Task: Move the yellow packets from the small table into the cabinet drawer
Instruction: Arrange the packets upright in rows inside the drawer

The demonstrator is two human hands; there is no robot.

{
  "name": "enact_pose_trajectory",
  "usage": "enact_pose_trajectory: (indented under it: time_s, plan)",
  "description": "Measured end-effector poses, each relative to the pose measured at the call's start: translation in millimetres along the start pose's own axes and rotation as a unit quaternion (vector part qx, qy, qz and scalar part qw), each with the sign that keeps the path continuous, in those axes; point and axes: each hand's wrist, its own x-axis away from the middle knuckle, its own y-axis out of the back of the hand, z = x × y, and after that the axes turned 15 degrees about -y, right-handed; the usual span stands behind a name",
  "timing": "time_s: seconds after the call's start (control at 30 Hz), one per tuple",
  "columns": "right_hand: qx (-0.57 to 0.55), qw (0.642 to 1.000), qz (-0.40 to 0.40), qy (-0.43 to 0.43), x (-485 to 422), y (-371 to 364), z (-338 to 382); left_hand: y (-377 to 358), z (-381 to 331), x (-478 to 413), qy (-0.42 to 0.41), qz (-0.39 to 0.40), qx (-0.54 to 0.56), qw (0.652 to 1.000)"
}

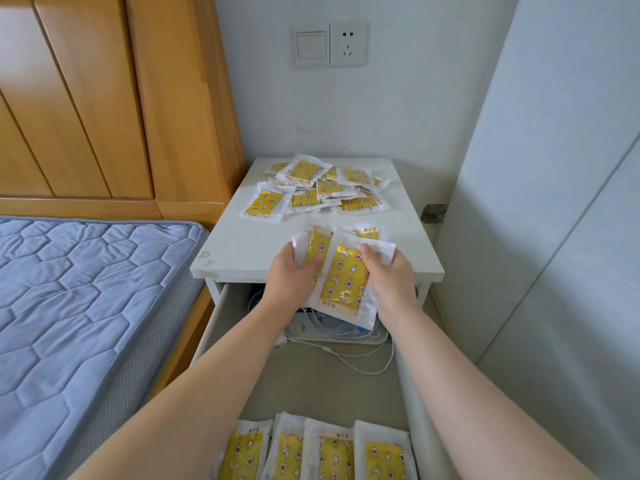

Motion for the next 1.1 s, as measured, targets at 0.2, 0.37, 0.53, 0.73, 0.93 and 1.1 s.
enact_pose_trajectory:
  time_s: [0.2,0.37,0.53,0.73,0.93,1.1]
  plan:
    - [0.021,0.999,0.033,0.008,19.0,-1.0,-29.9,6.7,26.4,38.6,0.019,0.014,0.061,0.998]
    - [0.076,0.992,0.094,-0.04,13.7,8.6,-42.3,12.0,48.3,48.2,0.014,0.044,0.022,0.999]
    - [0.052,0.986,0.143,-0.061,10.4,9.7,-51.5,14.3,57.1,48.9,0.027,0.047,0.0,0.999]
    - [0.1,0.971,0.21,-0.054,13.5,12.8,-58.0,15.3,63.8,56.5,0.089,0.038,0.06,0.994]
    - [0.133,0.982,0.126,-0.038,14.0,17.2,-65.7,17.3,66.8,63.8,0.15,0.054,0.164,0.973]
    - [0.219,0.97,0.1,-0.04,19.7,10.1,-79.1,19.5,71.7,64.0,0.187,0.045,0.182,0.964]
